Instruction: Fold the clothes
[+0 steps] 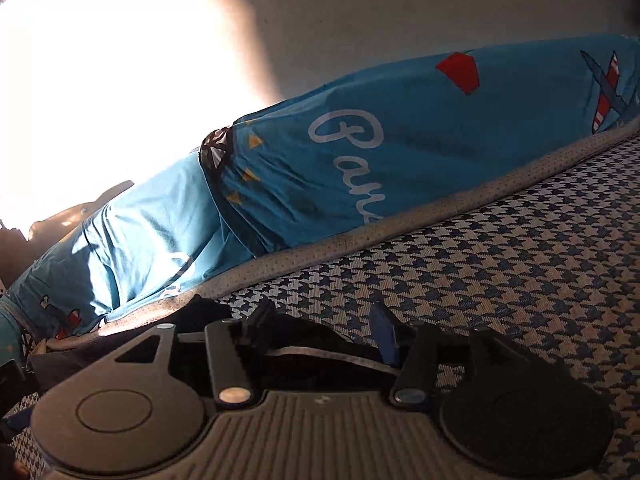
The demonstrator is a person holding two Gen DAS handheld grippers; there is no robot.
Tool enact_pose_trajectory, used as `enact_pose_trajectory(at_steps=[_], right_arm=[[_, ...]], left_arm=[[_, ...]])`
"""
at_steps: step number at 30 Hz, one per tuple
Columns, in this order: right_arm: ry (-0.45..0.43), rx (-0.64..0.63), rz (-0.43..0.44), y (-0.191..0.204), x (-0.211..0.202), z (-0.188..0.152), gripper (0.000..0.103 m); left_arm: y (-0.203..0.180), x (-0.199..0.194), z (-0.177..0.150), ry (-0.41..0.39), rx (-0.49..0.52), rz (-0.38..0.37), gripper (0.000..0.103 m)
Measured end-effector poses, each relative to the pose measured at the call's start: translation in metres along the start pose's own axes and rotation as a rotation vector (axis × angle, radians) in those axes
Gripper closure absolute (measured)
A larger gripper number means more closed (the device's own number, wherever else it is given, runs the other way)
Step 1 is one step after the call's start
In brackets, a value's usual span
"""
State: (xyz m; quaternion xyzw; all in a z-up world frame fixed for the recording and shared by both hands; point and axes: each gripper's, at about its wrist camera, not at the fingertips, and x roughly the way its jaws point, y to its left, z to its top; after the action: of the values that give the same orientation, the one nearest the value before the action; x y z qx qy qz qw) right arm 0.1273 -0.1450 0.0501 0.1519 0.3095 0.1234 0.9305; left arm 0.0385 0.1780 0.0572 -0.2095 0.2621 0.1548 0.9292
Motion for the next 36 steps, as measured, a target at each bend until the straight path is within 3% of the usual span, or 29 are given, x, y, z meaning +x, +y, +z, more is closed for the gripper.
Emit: enact_pose_trajectory(at_steps=[8,9,13,15,20,30,34,36], right_arm=[[0.157,-0.036,0.093,0.003,0.002,-0.017,0.051],[0.192,-0.034,0.115,0.004,0.003,-0.021,0.051],[0.328,-0.005,0.18,0.005,0.011,-0.04,0.051],[0.365,-0.004,0.188,0.007,0.014,-0.048,0.051],[0.434,0.041,0.218,0.01,0.021,-0.061,0.051],[0.396,0.144,0.21,0.018,0.032,-0.068,0.048],[0.352,0.101,0.189,0.029,0.034,-0.07,0.048],[0.329,0.069,0.174,0.035,0.034,-0.072,0.053]], left_arm=[[0.01,-0.006,0.007,-0.024,-0.044,0.01,0.0],[0.013,-0.004,0.008,-0.007,-0.056,0.006,0.0],[0.016,0.008,0.003,0.065,-0.031,0.114,0.0],[0.014,0.009,0.0,0.054,0.01,0.147,0.0],[0.02,0.012,-0.002,0.086,-0.025,0.126,0.0],[0.025,0.016,-0.004,0.118,-0.055,0.127,0.0],[0.023,0.017,-0.005,0.127,-0.054,0.128,0.0],[0.023,0.018,-0.006,0.132,-0.053,0.129,0.0]])
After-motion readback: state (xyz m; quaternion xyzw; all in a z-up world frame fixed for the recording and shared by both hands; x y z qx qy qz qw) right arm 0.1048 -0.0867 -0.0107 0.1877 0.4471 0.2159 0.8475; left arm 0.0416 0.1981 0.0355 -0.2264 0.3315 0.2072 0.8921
